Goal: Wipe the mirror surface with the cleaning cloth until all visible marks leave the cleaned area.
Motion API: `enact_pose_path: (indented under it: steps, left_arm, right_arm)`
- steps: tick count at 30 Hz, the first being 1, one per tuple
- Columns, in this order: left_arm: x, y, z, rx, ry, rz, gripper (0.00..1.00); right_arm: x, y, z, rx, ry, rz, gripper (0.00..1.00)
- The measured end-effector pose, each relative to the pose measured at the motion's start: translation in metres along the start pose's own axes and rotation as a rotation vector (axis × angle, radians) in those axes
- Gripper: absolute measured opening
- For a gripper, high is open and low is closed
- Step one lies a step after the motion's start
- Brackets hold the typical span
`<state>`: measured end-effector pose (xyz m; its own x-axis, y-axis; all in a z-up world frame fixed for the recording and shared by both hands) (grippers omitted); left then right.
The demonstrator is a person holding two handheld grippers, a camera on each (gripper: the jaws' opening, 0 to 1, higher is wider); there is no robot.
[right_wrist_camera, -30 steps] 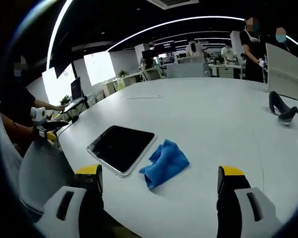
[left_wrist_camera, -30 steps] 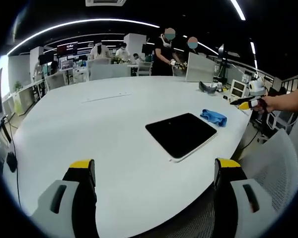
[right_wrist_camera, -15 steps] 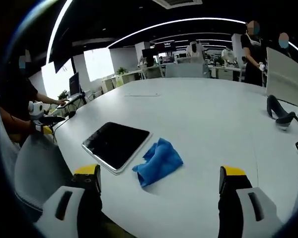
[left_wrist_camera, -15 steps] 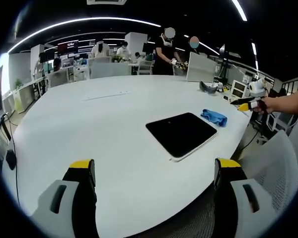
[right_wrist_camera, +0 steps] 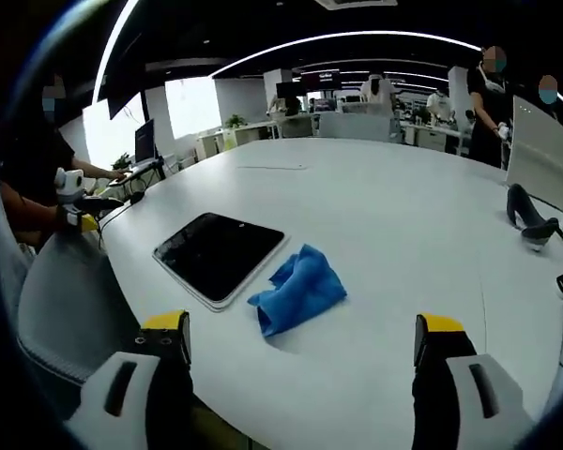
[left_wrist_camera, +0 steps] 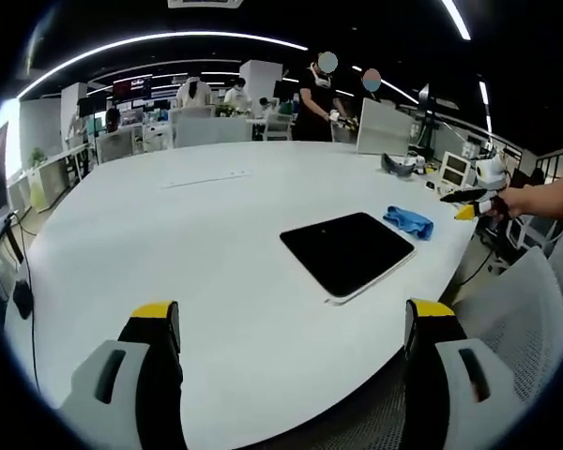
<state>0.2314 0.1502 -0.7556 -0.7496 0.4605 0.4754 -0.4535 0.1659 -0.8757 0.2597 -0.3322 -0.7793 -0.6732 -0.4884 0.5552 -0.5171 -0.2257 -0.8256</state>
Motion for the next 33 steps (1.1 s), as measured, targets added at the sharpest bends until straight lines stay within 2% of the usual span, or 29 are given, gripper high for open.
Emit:
enact_pose_path:
  steps: [33]
  left_arm:
    - [-0.0010, 0.0026, -0.0009, -0.001, -0.009, -0.015, 0.99]
  right_arm:
    - [0.0067, 0.0069, 0.0014, -0.035, 0.051, 0.020, 0.98]
Point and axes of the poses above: the point that each gripper's makers call its tool centre point, and the gripper's own axes: x roughly backward along the fingers, z roughly to its right, y roughly out of its underside, the point moved 5 cm from there along x, roughly backward along the fingers, and after that the axes turned 2 degrees about -y, right-handed, at the moved point
